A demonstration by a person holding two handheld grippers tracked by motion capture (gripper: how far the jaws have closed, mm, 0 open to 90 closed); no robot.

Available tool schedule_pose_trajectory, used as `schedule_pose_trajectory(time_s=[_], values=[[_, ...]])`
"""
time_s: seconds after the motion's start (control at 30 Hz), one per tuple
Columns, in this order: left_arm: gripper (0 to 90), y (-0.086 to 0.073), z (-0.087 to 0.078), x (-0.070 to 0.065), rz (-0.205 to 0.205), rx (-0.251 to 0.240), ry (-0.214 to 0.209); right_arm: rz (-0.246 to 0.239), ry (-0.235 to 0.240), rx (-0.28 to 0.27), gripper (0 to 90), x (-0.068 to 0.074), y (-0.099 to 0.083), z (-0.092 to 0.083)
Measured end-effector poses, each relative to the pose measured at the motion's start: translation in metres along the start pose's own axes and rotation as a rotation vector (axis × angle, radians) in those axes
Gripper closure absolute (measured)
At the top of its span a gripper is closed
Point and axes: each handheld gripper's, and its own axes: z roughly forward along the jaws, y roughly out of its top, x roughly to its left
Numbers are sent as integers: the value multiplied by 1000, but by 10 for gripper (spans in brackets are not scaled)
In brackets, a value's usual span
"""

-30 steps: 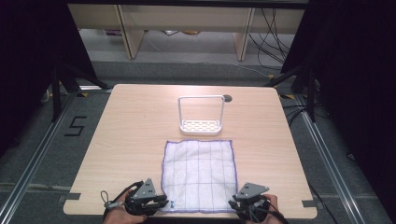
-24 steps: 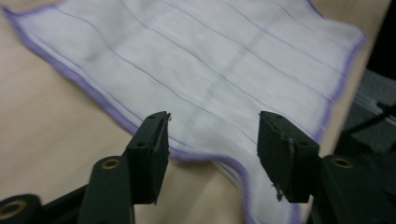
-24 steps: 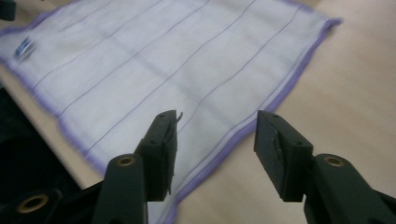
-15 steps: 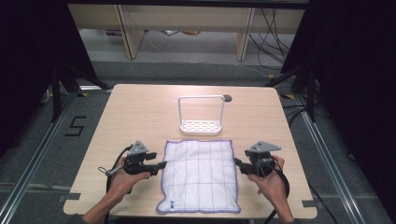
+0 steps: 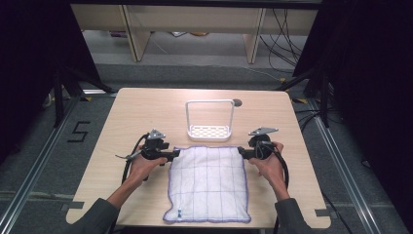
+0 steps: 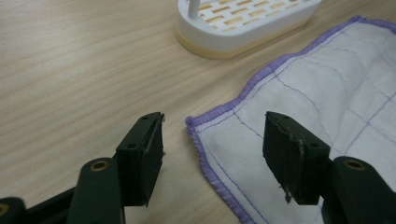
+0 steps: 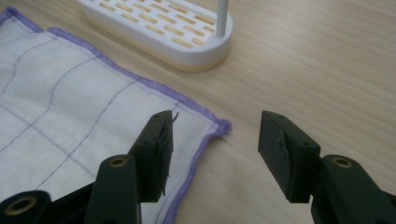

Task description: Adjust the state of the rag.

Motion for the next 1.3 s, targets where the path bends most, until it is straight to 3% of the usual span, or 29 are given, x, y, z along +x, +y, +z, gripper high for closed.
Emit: schedule_pose_trajectory(time_s=[0.07, 0.13, 0.17, 0.23, 0.37, 0.4, 0.47, 0.5, 0.6, 0.73, 0.77, 0.87, 1.0, 1.07, 1.1, 1.17, 1.3], values=[[378, 1, 2, 2, -11, 15, -19, 26, -1, 15, 458, -2, 4, 8], [379, 2, 4, 1, 8, 13, 11, 31, -1, 28, 463, -2, 8, 15], [379, 3, 5, 1, 17, 13, 14, -1, -10, 23, 463, -4, 9, 20], [382, 3, 8, 2, 6, 11, 10, 17, -18, 52, 469, -2, 11, 24], [387, 1, 13, 3, 15, 42, 15, -5, -22, 73, 475, 1, 11, 37], [395, 0, 13, 2, 48, 50, 35, -9, -38, 106, 476, 3, 11, 41], [409, 1, 13, 2, 52, 50, 30, -15, -34, 112, 483, 3, 11, 41], [409, 1, 13, 0, 57, 51, 34, 20, -34, 122, 496, 7, 9, 43], [476, 0, 16, -5, 137, 49, 47, 18, -21, 123, 547, 6, 8, 43], [647, 0, 16, -7, 153, 43, 11, 20, -5, 92, 615, 4, 6, 45], [647, 0, 17, -7, 153, 40, 0, 29, 7, 84, 659, 4, 6, 45], [777, -1, 17, -9, 155, 35, -13, 24, 38, 110, 767, 6, 7, 43], [832, -2, 18, -12, 189, 20, -15, 24, 62, 105, 853, 8, 7, 43], [836, -3, 18, -13, 179, 11, -11, 13, 63, 102, 856, 7, 6, 43], [845, -2, 19, -12, 173, 10, -12, 40, 68, 88, 859, 7, 7, 43], [850, -2, 19, -12, 178, 3, -25, 35, 70, 94, 860, 6, 7, 42], [855, 0, 14, -9, 174, -12, -30, 26, 64, 52, 862, 5, 11, 35]])
